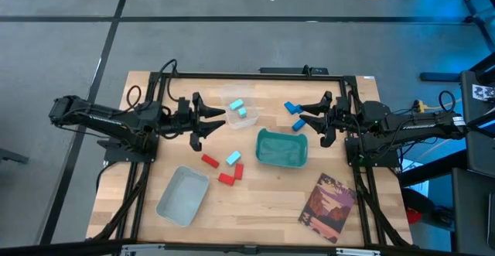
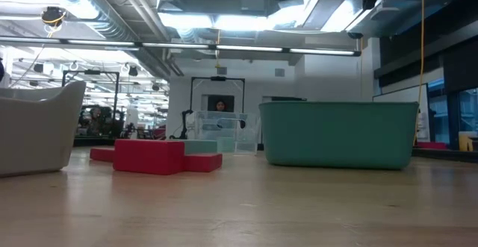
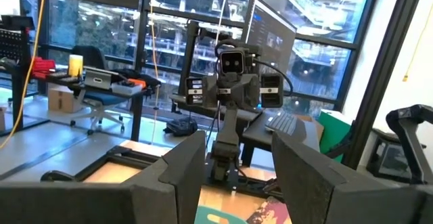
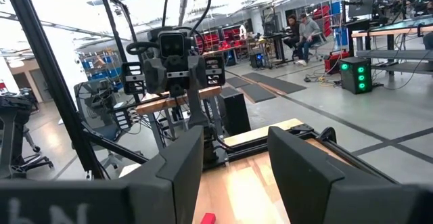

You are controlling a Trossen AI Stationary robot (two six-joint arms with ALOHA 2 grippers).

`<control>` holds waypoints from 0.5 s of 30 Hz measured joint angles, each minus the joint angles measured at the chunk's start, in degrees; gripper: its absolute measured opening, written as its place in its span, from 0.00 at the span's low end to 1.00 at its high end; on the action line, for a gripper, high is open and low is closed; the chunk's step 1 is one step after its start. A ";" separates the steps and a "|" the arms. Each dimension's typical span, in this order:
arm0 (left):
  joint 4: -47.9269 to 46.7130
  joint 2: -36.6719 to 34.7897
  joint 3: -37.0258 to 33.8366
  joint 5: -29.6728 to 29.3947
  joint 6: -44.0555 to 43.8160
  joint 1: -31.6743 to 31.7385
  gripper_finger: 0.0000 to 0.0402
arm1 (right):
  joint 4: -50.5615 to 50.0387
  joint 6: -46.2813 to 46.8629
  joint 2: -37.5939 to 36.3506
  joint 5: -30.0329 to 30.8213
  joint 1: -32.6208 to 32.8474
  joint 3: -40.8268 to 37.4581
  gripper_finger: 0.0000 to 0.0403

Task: Sort & place blocks by color
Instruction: Put the light blue block into the transparent bin

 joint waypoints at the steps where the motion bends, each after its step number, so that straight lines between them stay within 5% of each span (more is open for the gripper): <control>1: 0.00 0.00 0.00 0.02 0.06 0.00 0.41 | 0.00 0.00 0.00 0.00 0.00 0.00 0.42; 15: -0.04 0.00 0.00 -0.05 0.11 0.02 0.41 | -0.33 -0.28 0.00 -0.02 0.00 0.00 0.42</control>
